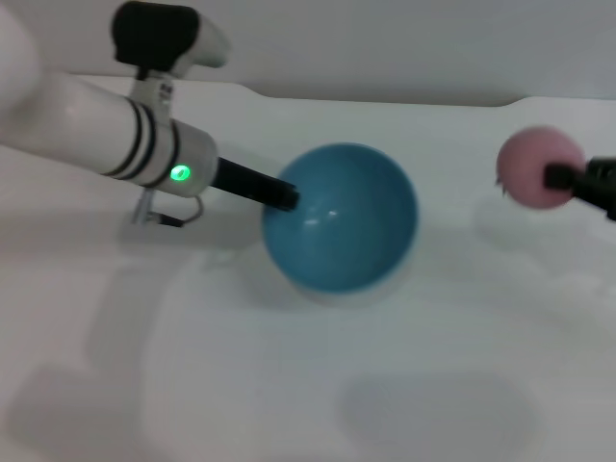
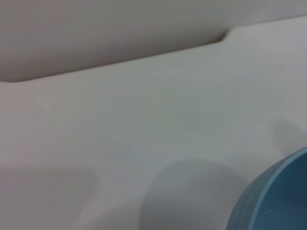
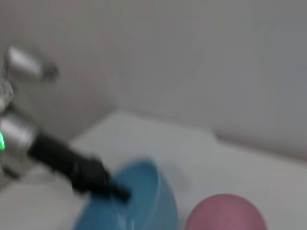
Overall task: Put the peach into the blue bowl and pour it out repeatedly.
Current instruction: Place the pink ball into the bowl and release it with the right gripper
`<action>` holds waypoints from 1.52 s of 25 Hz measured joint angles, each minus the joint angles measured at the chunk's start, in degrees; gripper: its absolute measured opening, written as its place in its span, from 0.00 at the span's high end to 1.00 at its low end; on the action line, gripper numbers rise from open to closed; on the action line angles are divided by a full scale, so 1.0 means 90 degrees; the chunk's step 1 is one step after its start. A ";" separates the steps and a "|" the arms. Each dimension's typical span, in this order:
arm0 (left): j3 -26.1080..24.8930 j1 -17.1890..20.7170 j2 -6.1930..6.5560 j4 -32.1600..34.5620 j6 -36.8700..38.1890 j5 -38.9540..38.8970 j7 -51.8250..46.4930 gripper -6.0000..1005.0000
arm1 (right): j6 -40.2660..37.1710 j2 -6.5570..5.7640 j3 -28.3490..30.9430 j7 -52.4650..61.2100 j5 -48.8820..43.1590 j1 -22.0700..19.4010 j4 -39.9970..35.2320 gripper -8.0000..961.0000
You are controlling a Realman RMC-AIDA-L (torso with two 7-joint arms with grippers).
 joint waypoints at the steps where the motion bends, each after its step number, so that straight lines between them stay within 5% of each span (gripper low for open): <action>1: 0.0128 -0.0038 -0.0003 -0.0010 -0.0002 -0.0112 -0.0001 0.99 | -0.0112 0.0002 0.0061 -0.0043 0.0137 -0.0028 -0.0099 0.87; 6: 0.0765 -0.0360 -0.0017 -0.0163 0.0053 -0.0409 -0.0002 0.99 | -0.0675 0.0020 -0.0264 -0.0180 0.0538 0.0095 -0.0435 0.92; 14: 0.1804 -0.0847 -0.0026 -0.0462 0.0047 -0.0521 -0.0286 0.99 | -0.0633 0.0029 -0.2003 -0.0162 0.0259 0.0550 -0.0430 0.94; 35: 0.1850 -0.0997 0.0001 -0.0480 0.0151 -0.0465 -0.0361 0.99 | 0.0228 0.0047 -0.2998 0.1159 -0.0924 0.0852 -0.0232 0.90; 38: 0.1851 -0.0967 0.0005 -0.0521 0.0100 -0.0461 -0.0338 0.99 | 0.0316 0.0050 -0.2964 0.1304 -0.0956 0.0854 -0.0249 0.80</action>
